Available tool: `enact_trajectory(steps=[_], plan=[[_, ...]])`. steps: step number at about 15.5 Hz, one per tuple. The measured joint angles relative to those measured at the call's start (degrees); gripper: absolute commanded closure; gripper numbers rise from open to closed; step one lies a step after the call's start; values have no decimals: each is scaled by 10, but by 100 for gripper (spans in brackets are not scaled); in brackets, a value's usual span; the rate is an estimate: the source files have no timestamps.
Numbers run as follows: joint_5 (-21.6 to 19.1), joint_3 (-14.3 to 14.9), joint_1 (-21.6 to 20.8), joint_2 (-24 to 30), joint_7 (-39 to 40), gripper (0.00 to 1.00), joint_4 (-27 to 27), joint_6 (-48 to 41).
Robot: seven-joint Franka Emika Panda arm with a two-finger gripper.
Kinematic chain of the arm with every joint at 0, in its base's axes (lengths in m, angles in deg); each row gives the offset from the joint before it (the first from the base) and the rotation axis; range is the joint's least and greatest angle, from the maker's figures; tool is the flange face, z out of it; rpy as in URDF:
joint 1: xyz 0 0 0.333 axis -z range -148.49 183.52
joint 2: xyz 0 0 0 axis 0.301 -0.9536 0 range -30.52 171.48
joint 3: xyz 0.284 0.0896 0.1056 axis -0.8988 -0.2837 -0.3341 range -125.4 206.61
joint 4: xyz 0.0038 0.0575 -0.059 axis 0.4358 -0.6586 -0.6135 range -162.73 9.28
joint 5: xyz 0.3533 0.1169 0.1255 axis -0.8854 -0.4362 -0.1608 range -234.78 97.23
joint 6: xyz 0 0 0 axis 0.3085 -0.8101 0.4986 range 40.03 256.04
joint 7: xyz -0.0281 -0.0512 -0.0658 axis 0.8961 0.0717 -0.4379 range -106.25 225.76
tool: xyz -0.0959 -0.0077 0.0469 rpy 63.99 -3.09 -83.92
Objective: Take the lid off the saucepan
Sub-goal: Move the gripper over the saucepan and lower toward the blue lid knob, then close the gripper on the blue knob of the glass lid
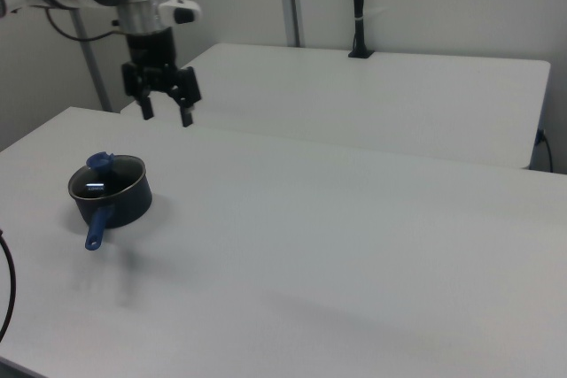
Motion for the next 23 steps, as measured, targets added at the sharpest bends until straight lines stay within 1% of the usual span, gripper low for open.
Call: enact_trajectory(steps=[3, 5, 8, 11, 13, 16, 18, 23], plan=[[-16, -3, -52, -17, -8, 0, 0, 23], [-32, -4, -85, -34, -39, 0, 0, 56], [-35, -5, -139, -70, -103, 0, 2, 115], [-35, -5, -178, -102, -126, 0, 3, 132], [-35, -6, -191, -120, -140, 0, 7, 134], [-35, -4, -192, -146, -147, 0, 21, 137], [-35, -4, -194, -161, -150, 0, 26, 160], [-35, -5, -199, -179, -159, 0, 33, 180]])
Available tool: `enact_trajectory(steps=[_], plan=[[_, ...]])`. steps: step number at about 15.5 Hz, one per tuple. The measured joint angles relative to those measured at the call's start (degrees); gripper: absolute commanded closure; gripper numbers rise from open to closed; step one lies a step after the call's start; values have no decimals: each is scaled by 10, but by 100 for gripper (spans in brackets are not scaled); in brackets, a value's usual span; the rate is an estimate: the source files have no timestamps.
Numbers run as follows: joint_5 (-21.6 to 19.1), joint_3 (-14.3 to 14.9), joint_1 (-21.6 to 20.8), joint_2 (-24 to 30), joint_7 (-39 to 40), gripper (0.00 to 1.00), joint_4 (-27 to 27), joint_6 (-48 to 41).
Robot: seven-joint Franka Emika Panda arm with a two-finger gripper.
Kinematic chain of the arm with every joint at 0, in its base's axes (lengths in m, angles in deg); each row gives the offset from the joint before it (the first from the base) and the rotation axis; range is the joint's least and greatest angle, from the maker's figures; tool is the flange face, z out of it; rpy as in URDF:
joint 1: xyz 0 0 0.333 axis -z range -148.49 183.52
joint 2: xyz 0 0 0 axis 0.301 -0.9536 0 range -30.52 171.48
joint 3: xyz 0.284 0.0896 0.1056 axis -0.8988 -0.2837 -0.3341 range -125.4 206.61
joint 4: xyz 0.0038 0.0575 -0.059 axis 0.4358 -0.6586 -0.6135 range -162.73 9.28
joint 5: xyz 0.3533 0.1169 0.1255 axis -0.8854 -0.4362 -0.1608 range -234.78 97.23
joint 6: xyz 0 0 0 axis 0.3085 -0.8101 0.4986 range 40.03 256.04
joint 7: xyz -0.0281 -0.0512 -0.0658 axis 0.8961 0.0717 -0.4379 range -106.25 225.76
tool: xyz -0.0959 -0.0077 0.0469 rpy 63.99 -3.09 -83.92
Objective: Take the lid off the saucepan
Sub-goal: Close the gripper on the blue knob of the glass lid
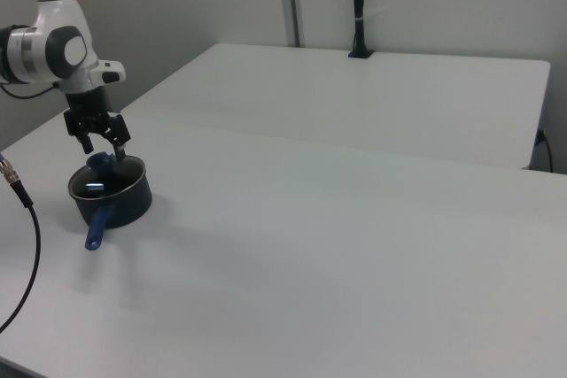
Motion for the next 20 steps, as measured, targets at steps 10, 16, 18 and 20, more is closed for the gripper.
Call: enact_trajectory(steps=[10, 16, 18, 20], plan=[[0, 0, -5, -11, -7, 2, 3, 0], [0, 0, -8, -17, -7, 32, 3, 0], [1, 0, -14, -17, -7, 33, 3, 0], [2, 0, -16, -17, -7, 37, 4, 0]])
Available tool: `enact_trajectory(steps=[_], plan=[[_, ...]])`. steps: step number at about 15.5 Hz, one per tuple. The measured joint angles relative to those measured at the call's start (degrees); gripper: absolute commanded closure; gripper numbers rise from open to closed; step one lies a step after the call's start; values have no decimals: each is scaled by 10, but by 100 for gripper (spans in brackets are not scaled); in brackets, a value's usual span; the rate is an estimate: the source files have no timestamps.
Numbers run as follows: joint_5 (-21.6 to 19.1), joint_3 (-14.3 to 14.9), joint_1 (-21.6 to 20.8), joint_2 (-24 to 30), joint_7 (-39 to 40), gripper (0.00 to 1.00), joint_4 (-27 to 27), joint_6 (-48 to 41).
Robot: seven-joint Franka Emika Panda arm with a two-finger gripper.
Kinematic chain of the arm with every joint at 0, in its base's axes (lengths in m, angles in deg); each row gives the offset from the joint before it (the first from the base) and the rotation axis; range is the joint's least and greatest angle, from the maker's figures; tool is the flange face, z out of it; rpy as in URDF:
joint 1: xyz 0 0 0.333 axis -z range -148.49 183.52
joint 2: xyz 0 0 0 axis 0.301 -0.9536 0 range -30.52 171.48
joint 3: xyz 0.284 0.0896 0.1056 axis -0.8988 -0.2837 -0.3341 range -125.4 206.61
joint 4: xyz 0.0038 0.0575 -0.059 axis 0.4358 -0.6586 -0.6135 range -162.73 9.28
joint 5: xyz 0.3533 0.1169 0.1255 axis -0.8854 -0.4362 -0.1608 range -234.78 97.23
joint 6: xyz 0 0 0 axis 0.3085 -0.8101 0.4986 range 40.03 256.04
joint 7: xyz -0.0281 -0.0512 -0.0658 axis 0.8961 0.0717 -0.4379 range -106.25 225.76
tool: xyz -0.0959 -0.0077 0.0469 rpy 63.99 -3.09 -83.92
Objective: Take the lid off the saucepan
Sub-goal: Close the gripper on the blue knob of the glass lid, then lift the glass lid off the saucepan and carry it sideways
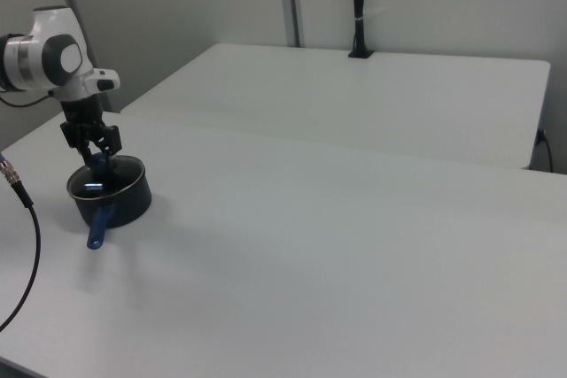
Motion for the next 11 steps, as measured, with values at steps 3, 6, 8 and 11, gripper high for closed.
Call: enact_trajectory(steps=[3, 6, 8, 11], plan=[[0, 0, 0, 0, 0, 44, 0, 0], [0, 0, 0, 0, 0, 45, 2, 0], [0, 1, 0, 4, 0, 47, 4, -6], [0, 4, 2, 19, 0, 47, 8, -30]])
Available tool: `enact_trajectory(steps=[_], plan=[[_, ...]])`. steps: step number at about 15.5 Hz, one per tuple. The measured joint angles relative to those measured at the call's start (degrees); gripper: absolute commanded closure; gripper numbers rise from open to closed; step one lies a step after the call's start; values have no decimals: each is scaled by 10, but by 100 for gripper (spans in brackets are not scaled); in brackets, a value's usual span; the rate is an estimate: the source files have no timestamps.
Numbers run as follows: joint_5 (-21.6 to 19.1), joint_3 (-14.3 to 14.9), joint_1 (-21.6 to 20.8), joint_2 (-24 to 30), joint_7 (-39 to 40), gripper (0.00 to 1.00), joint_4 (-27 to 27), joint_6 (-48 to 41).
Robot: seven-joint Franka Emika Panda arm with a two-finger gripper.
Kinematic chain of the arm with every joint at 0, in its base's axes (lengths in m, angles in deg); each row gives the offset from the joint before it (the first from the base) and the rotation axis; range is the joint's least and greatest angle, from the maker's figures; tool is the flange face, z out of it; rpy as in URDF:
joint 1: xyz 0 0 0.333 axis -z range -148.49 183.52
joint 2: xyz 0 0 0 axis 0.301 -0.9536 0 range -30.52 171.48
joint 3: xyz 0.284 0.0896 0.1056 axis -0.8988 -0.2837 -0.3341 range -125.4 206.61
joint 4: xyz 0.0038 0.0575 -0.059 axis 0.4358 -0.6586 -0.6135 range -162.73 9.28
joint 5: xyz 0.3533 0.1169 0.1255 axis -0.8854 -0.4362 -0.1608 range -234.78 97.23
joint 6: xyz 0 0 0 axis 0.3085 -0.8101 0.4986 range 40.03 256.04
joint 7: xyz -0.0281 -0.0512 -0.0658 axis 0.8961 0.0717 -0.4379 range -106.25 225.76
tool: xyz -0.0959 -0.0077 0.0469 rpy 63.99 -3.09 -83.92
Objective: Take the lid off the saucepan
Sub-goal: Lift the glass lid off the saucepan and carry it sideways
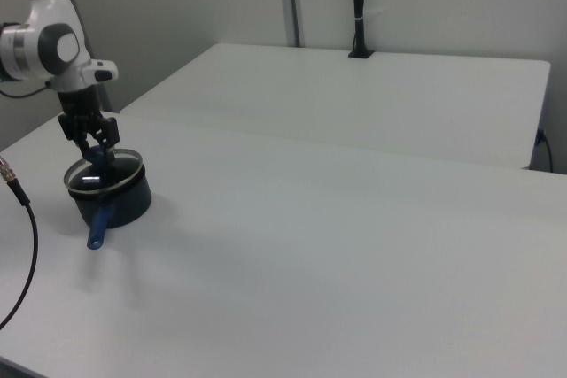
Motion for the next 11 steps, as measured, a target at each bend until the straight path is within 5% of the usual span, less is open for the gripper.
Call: enact_trajectory(steps=[5, 11], plan=[[0, 12, 7, 43, 23, 47, 1, -41], [0, 16, 100, 53, 107, 47, -3, -52]])
